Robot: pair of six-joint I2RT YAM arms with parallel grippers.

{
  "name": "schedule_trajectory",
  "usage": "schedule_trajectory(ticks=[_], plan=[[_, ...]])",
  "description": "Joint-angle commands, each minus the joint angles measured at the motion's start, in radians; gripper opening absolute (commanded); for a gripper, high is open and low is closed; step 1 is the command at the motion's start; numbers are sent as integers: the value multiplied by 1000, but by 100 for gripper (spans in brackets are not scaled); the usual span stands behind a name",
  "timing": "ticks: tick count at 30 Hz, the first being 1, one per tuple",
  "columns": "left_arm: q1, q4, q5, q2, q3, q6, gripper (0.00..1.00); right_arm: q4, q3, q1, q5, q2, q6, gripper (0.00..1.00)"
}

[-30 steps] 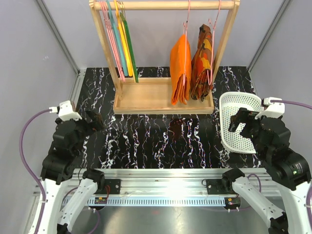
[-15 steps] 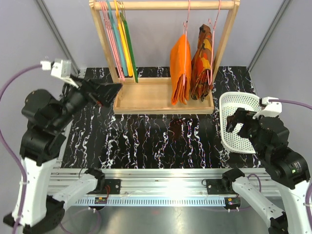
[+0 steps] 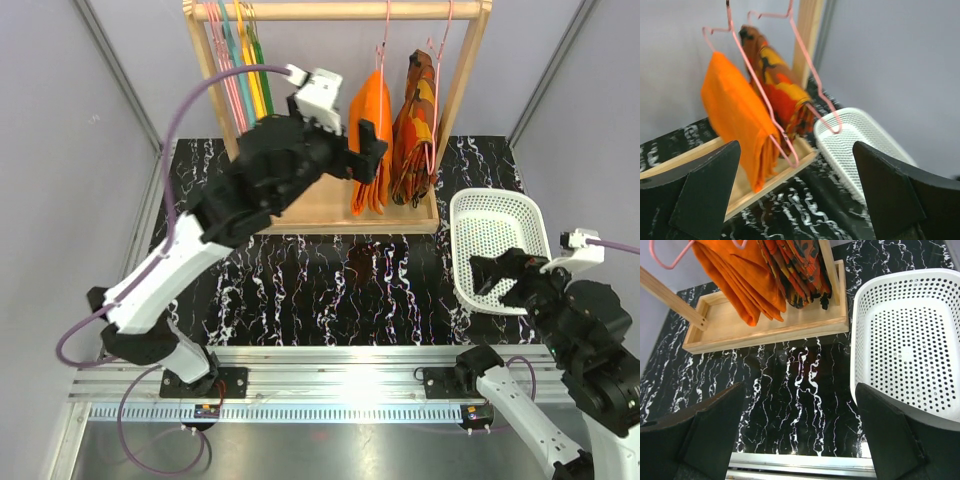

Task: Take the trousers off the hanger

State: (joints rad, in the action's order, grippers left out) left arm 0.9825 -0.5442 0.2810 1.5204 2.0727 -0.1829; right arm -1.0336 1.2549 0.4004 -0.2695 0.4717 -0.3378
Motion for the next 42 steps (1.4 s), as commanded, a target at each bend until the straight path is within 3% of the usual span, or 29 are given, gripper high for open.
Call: schedule_trajectory(ticks=[1,6,11,15,18,22,34,35,37,38,42], plan=[[27,134,246,72,32,126,99,-28,38,5,52,-36,-33,99],[27,247,294,187,24,218,99,-82,81,6,50,-68,-38,99],[13,214,365,357,173,253,91,-98,92,3,82,-91,-33,99],[-17,230,385,411,207,257,72,-123,97,6,78,-111,-20,99],[-51,201,350,466,286,231,64,-126,103,6,64,-128,-9,100],[-79,110,317,514,369,188,38,-118,101,5,43,-145,5,99],[-146,53,228,540,363,62,28,-123,92,6,26,-157,25,99],[-148,46,230,547,372,56,25,-125,90,6,26,-157,28,100],[-156,30,236,551,377,31,7,-118,84,6,27,-154,25,99],[-157,30,236,551,371,25,3,-117,80,5,29,-156,25,99],[-157,52,257,526,359,13,0,-111,61,6,38,-157,23,99]])
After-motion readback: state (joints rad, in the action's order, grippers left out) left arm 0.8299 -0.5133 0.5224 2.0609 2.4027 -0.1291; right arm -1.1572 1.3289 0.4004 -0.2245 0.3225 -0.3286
